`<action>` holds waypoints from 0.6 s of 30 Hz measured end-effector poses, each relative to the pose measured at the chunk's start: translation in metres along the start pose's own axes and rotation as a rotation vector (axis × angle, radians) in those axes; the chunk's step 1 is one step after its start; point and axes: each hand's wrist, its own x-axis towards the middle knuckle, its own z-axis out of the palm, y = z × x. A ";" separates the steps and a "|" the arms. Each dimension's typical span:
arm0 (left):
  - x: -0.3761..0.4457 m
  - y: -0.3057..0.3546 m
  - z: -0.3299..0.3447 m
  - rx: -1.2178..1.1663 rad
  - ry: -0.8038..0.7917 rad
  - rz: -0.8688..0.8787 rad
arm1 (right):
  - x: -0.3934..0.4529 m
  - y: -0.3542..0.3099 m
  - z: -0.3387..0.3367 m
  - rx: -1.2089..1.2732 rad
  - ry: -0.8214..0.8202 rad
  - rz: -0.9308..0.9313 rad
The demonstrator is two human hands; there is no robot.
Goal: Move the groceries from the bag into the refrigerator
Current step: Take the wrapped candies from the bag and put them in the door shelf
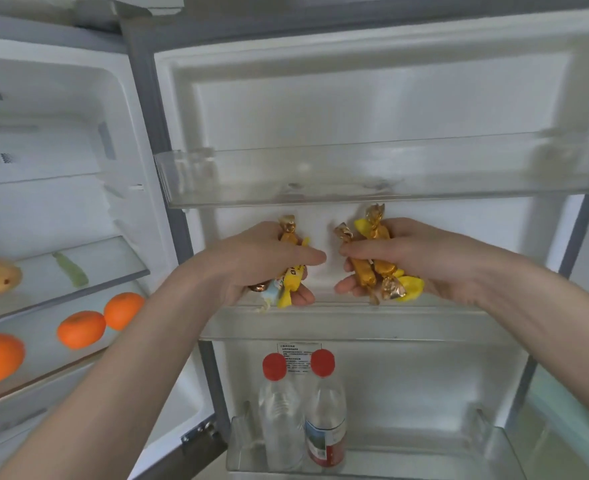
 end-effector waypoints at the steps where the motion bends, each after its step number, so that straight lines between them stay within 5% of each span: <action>1: 0.002 -0.001 -0.001 0.013 -0.008 -0.006 | 0.001 0.001 -0.001 -0.052 0.010 -0.010; 7: 0.009 0.002 0.006 0.123 -0.014 0.019 | 0.013 0.017 -0.001 -0.434 0.070 -0.030; 18: 0.024 -0.009 0.025 0.463 0.181 0.176 | 0.021 0.030 -0.002 -0.754 0.172 -0.073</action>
